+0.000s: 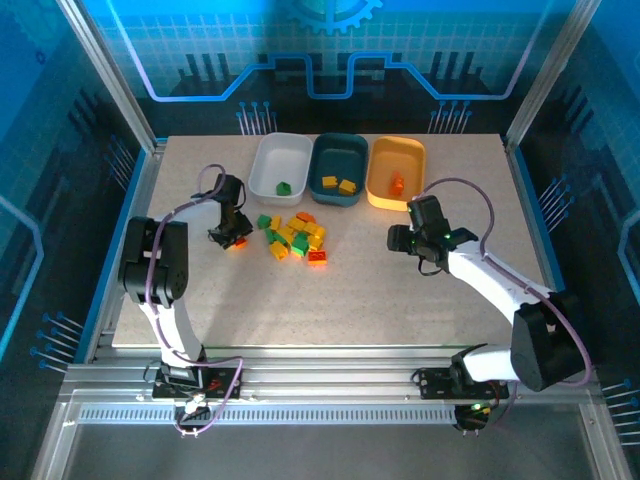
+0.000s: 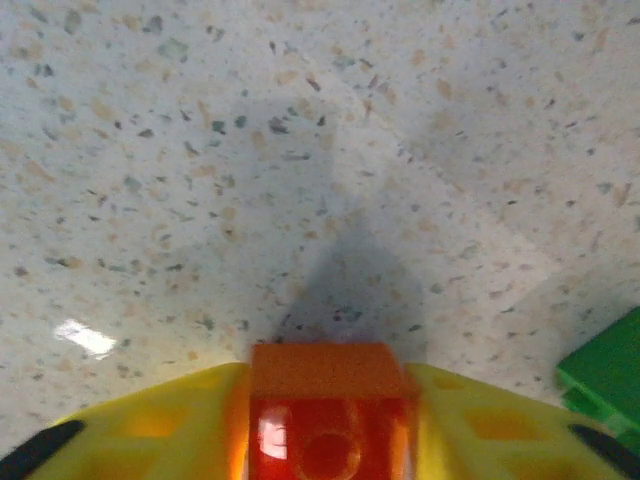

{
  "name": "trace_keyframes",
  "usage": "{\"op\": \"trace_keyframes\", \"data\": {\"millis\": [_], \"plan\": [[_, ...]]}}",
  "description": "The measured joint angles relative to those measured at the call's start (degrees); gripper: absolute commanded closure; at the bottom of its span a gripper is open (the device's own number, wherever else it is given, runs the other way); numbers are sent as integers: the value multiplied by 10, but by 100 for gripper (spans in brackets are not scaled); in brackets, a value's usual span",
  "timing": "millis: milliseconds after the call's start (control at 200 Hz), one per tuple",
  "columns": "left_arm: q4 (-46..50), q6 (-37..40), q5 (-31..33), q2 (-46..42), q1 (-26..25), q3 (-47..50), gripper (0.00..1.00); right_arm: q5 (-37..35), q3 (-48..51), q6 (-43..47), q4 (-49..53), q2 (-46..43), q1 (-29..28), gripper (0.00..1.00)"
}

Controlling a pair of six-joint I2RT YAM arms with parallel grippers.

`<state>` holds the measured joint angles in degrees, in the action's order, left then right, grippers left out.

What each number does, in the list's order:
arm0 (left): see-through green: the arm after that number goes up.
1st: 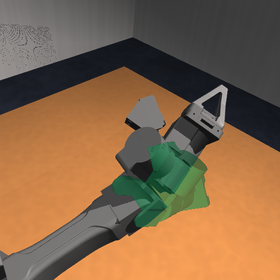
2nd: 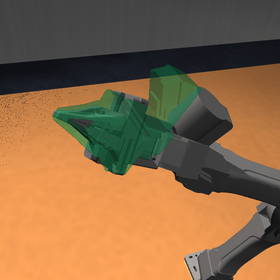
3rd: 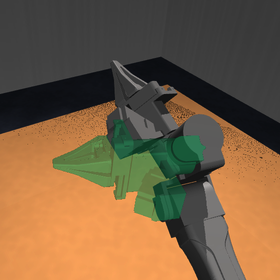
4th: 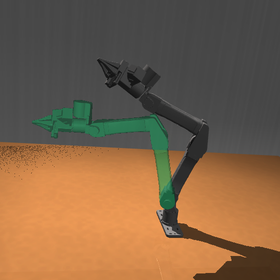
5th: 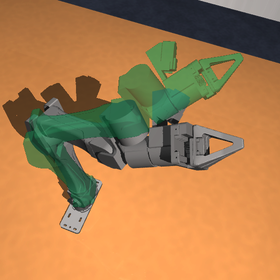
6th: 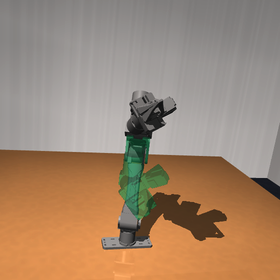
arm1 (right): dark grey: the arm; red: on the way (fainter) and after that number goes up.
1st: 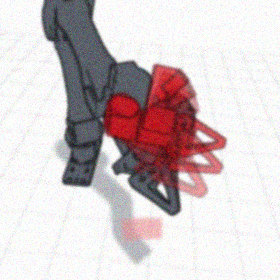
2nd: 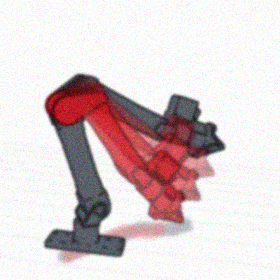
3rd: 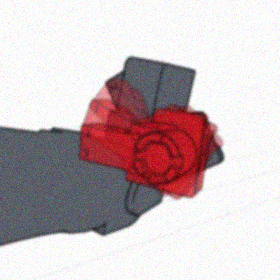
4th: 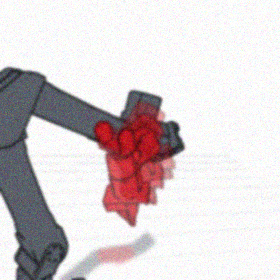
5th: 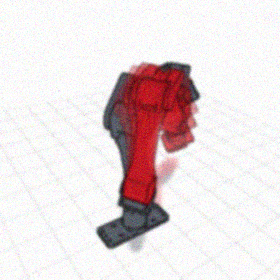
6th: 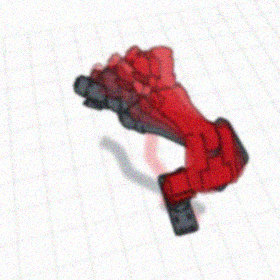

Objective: Sort the legos into containers by color

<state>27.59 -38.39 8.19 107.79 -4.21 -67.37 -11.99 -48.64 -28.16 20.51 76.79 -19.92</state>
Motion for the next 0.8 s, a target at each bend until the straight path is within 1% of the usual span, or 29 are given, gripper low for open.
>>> {"op": "trace_keyframes", "data": {"millis": [45, 155, 275, 380, 465, 590, 695, 800], "plan": [[3, 2, 1, 0, 0, -3, 70, 0, 1, 0, 0, -3, 2, 35], [-2, 10, 0, 1, 0, -7, 76, 0, 2, 0, -1, -15, 7, 35], [-2, 11, 0, -6, -2, -5, 77, 0, 2, -1, 0, -28, 16, 35], [12, 15, 2, -46, -18, -5, 80, 2, 2, -9, 2, -30, 37, 37], [35, 23, 2, -87, -58, -31, 80, 7, 2, -19, 7, -30, 69, 37], [40, 40, -18, -98, -131, -130, 82, 29, 2, -39, 9, -29, 115, 37], [21, 55, -69, -70, -183, -218, 84, 52, 2, -53, 8, -30, 144, 37], [-5, 66, -125, -2, -221, -307, 84, 74, 11, -67, 2, -35, 175, 36]]}}
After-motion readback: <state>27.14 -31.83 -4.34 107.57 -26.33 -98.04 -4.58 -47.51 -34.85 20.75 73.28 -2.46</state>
